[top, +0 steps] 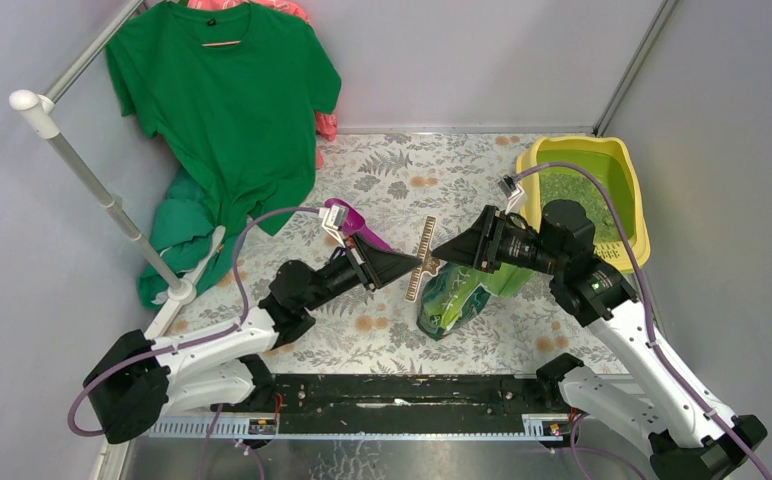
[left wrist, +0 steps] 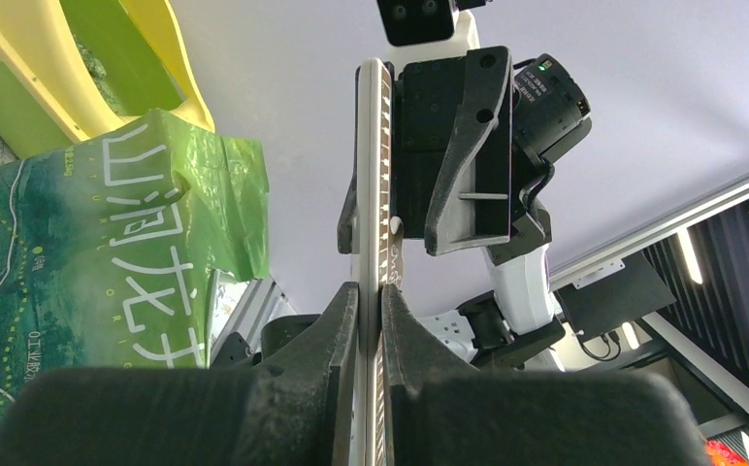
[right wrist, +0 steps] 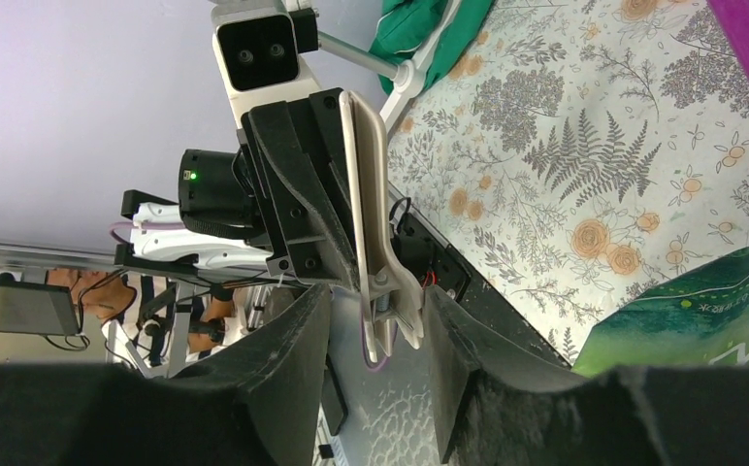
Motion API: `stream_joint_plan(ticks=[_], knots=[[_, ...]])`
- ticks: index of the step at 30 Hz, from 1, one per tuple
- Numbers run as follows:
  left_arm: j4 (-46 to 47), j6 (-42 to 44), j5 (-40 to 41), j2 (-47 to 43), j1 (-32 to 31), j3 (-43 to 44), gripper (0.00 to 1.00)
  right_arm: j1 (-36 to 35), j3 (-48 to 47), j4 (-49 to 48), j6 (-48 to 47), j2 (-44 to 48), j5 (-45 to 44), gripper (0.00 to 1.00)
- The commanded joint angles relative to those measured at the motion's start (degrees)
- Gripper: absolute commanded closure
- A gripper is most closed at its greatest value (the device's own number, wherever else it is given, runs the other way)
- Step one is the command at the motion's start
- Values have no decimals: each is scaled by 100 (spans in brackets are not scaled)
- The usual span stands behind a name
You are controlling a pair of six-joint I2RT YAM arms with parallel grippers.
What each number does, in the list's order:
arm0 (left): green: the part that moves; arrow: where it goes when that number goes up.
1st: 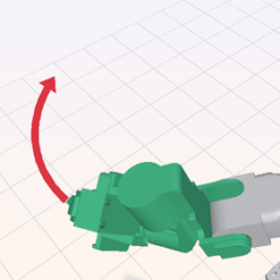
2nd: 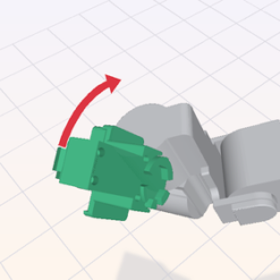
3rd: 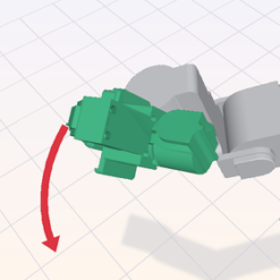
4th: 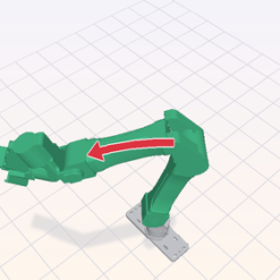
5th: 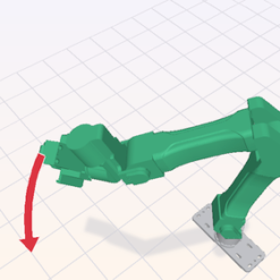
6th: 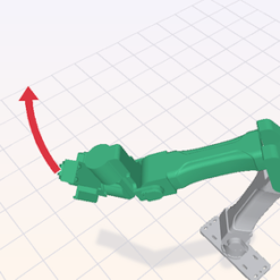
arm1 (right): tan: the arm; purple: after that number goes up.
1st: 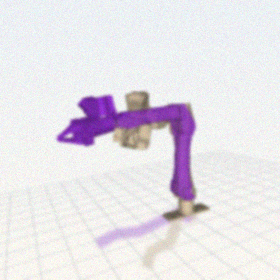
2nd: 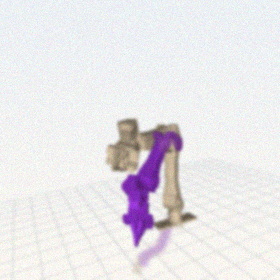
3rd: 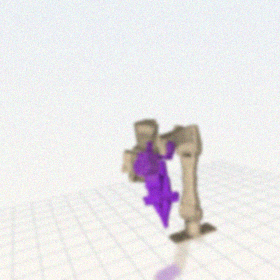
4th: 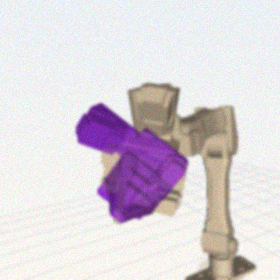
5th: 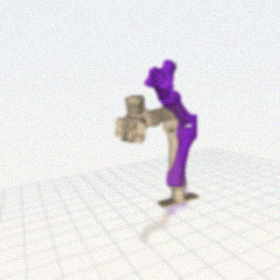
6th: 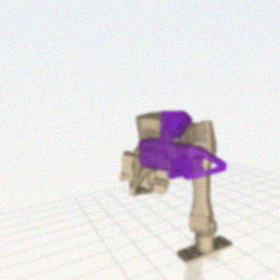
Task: Fill the litter box with clean litter
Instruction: Adjust the clamp.
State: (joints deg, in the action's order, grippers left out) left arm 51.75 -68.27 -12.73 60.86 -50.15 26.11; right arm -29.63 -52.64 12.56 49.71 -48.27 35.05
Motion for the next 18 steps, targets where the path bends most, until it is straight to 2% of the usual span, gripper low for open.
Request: stream_joint_plan(ticks=[1, 10, 18], knots=[[232, 13, 254, -66, -15, -104, 90, -40, -72, -388, 95, 66, 148, 54], [410, -78, 351, 30, -17, -127, 91, -40, 20, -397, 91, 20, 263, 50], [585, -151, 361, 201, -12, -111, 91, -44, 104, -446, 109, 2, 367, 51]])
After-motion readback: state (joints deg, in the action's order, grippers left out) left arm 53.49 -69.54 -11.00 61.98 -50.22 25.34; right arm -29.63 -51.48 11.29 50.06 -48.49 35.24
